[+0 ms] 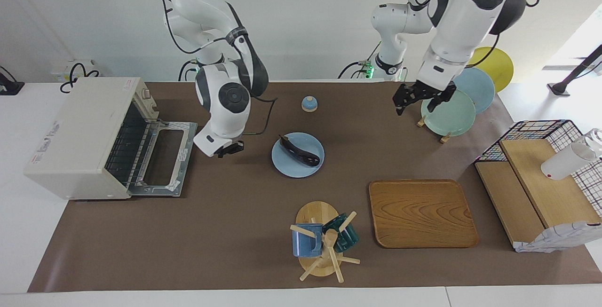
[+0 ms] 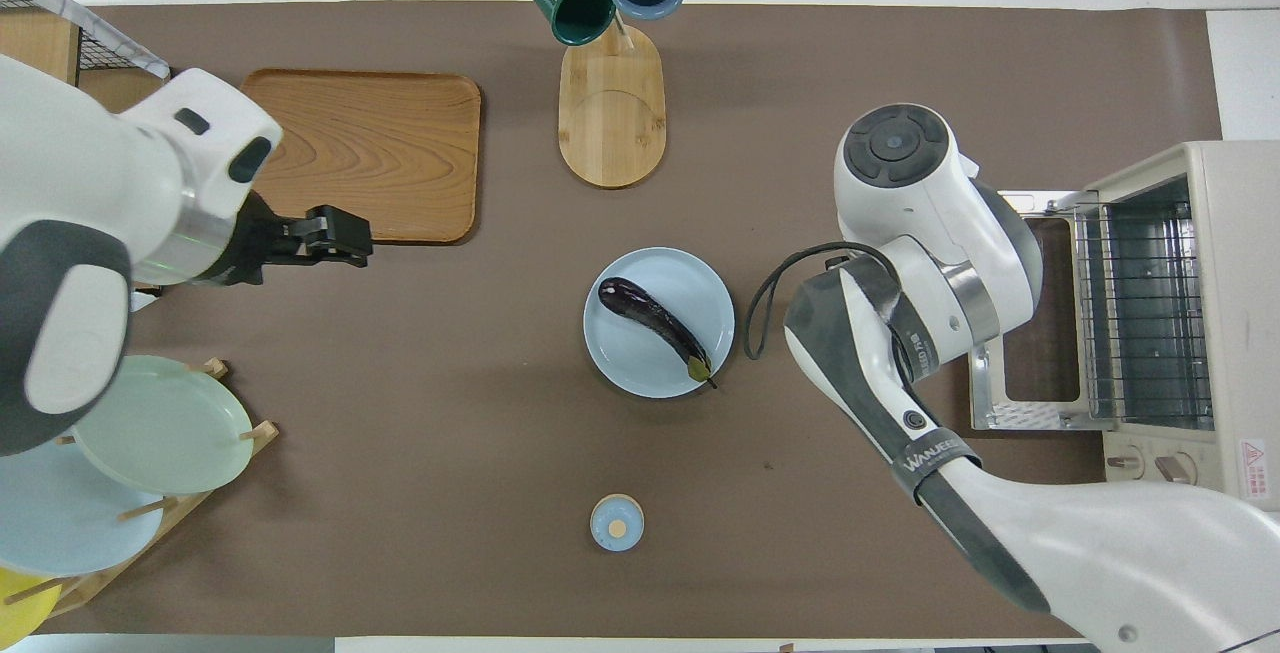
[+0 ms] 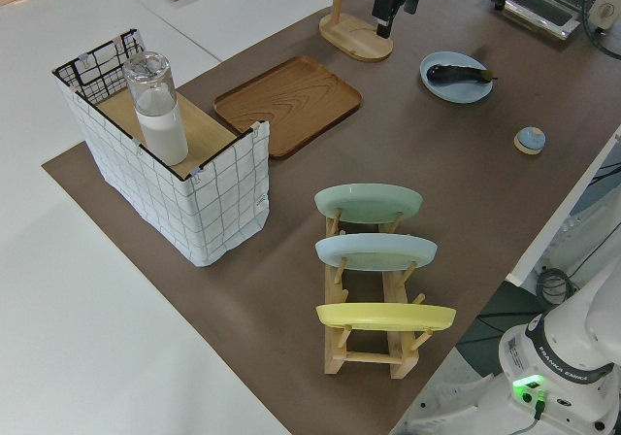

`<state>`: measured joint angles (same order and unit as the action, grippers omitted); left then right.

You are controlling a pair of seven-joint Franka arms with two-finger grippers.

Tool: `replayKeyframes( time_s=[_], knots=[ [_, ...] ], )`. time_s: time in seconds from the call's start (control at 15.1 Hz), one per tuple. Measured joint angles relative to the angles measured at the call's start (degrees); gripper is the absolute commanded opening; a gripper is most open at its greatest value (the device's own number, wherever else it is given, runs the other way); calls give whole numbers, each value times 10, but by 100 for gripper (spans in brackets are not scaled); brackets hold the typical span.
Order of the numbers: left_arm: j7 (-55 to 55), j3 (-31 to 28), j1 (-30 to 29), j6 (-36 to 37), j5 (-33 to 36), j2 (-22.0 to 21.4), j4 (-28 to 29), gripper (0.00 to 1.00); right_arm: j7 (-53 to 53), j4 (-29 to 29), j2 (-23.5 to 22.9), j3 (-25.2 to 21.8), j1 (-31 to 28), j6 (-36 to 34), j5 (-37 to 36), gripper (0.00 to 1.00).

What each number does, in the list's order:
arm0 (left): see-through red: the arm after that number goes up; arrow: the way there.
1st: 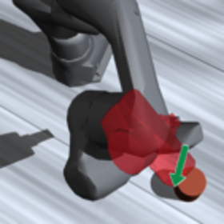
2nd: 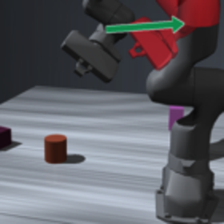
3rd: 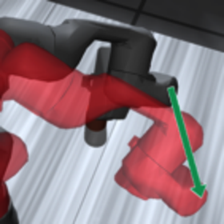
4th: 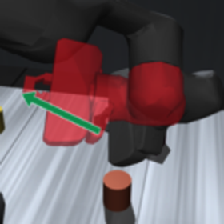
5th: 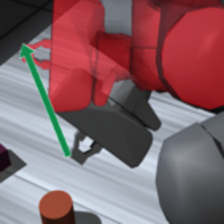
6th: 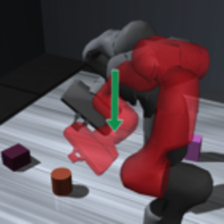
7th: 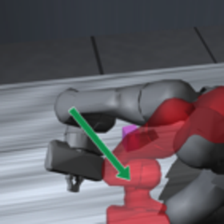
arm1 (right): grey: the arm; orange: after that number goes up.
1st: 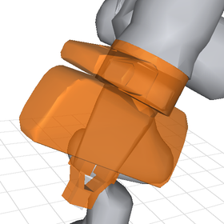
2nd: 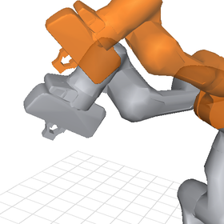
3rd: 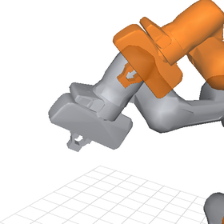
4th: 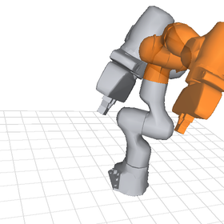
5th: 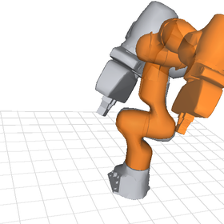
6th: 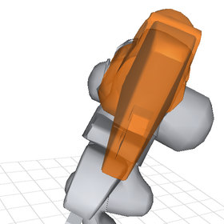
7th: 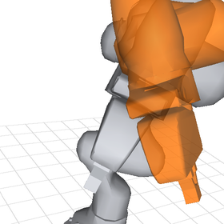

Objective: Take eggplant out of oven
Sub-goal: 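Reach the left gripper to the eggplant while the right gripper withdraws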

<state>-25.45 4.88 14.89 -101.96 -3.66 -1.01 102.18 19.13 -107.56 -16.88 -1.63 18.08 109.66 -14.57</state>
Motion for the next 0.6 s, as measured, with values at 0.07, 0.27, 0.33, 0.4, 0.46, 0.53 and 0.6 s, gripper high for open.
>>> replayKeyframes(
  time_s=[0.07,0.27,0.33,0.4,0.46,0.53,0.6],
  knots=[
    [-53,1,25,-24,-3,8,9,100,-5,-24,6,0,-9,19,-7,0],
    [-237,3,99,-102,-5,58,21,100,-24,-85,22,0,-42,78,-15,0],
    [-301,3,121,-136,-5,81,22,100,-37,-99,26,0,-54,94,-16,0],
    [-360,3,141,-171,-5,105,22,100,-49,-109,28,0,-66,105,-16,0],
    [-416,3,160,-201,-5,128,22,100,-60,-114,30,0,-76,110,-16,0],
    [-463,3,175,-225,-5,148,22,100,-66,-116,32,0,-82,111,-16,0],
    [-504,3,188,-247,-5,166,22,100,-70,-117,33,0,-86,111,-16,0]
  ],
)
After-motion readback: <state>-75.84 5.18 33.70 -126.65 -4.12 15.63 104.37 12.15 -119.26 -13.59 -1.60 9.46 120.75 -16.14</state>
